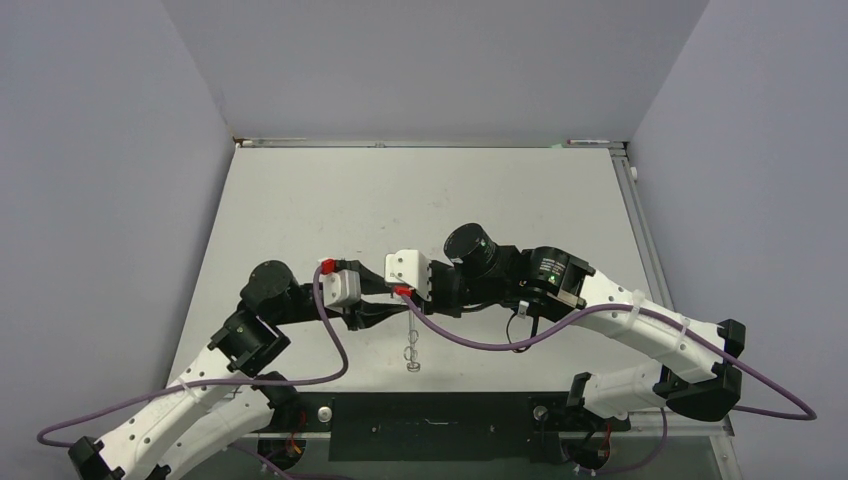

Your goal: Put the keys on the keyring

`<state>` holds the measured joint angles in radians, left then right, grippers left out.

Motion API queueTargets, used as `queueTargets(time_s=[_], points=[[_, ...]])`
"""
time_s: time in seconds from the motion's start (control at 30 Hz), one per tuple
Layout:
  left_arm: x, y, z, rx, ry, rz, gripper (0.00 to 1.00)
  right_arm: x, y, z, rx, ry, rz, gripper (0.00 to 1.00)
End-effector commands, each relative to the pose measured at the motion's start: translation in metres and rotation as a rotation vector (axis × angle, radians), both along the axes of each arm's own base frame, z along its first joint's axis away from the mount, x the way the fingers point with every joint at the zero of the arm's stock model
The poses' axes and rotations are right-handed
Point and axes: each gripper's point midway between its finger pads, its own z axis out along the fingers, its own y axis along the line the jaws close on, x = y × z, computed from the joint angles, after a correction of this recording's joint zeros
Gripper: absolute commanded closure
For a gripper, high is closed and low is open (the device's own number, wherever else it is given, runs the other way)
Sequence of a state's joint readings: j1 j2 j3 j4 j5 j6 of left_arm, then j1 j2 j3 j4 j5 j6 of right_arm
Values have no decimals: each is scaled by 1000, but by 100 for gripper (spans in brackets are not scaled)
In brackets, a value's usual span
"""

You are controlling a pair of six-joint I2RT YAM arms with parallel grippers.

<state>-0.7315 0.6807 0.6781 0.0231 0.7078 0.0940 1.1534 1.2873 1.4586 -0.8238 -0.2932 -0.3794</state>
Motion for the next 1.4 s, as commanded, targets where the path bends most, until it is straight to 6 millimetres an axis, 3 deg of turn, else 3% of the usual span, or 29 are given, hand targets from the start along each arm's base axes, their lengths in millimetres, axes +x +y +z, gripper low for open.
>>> queueTargets(time_s=[0.0, 0.87, 1.07, 1.2, 1.23, 1.27, 1.37], points=[[6, 4, 10, -16, -42, 45, 69, 0, 7, 33, 109, -45, 9, 95], [8, 0, 2, 10, -9, 34, 83, -2, 11, 41, 147, -55, 25, 95], [8, -2, 2, 9, -11, 21, 100, -5, 14, 44, 170, -46, 45, 95], [11, 1, 12, -8, -36, 50, 100, -5, 15, 50, 215, -54, 38, 95], [13, 3, 17, -28, -51, 67, 100, -5, 15, 54, 237, -58, 34, 93], [14, 5, 21, -49, -60, 82, 100, -5, 14, 57, 258, -64, 24, 84], [16, 10, 30, -106, -69, 105, 100, -2, 6, 69, 321, -88, -15, 52]])
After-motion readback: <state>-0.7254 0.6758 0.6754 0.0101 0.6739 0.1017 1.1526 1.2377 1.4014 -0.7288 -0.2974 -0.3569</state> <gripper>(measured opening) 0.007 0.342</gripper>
